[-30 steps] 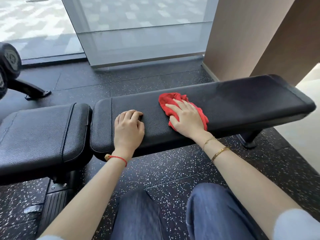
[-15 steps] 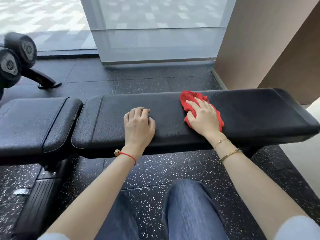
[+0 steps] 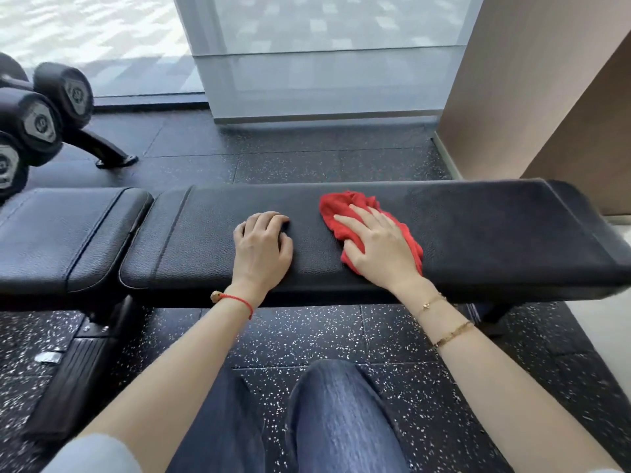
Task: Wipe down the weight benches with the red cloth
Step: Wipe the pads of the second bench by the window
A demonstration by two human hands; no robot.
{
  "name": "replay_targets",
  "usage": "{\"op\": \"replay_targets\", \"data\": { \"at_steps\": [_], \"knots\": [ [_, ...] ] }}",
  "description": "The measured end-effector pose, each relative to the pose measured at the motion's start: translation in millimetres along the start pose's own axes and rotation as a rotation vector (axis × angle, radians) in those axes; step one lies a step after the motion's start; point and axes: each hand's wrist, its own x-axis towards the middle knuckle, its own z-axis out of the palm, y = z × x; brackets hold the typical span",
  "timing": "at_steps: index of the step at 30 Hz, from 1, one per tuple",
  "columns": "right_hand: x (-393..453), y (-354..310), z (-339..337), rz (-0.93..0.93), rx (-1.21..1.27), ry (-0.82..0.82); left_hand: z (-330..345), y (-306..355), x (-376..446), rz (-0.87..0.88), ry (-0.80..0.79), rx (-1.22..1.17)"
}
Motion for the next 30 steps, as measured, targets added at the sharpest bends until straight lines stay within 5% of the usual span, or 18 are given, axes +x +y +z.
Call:
{"op": "replay_targets", "data": {
  "at_steps": [9, 15, 21, 30],
  "knots": [
    [22.0, 95.8, -34.8, 0.395, -0.097, 0.105, -1.4, 2.9, -2.8, -0.014, -0.008, -0.028],
    [64.1, 47.9, -14.6, 0.201, -0.057, -0.018, -1.2, 3.7, -3.9, -0.011, 0.001, -0.027],
    [17.7, 20.9, -7.3, -0.034, -0.006, -0.063, -1.9, 3.7, -2.2, -0.010, -0.003, -0.033],
    [-26.6, 97.3, -38.3, 0.247, -0.056, 0.107, -3.3, 33.5, 10.6, -0.024, -0.032, -0.063]
  ]
}}
